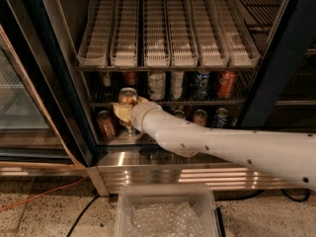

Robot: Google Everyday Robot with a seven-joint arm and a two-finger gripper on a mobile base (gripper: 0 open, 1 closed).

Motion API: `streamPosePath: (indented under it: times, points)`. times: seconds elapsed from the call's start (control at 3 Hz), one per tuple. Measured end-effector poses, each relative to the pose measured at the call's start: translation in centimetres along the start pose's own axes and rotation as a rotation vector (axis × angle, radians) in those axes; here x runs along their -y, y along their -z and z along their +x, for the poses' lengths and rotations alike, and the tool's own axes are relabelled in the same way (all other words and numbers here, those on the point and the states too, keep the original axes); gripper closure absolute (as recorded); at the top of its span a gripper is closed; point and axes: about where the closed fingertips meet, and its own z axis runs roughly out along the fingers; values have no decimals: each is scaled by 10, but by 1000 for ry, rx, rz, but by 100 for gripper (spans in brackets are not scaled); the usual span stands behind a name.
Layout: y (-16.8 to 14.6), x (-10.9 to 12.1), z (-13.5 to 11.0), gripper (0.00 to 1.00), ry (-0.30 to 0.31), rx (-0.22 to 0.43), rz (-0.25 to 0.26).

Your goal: Pick orange can from middle shelf of fridge

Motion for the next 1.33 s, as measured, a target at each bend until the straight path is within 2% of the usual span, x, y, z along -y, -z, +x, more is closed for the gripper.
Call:
streamPosePath:
  times: [0.33, 0.67, 1.0, 1.33]
  points:
    - [16, -1, -4, 100, -41, 25, -111]
    - [37, 19, -15, 100, -76, 85, -191]
    - [42, 4, -7, 100, -108, 62, -258]
    - [42, 4, -7, 100, -106, 61, -257]
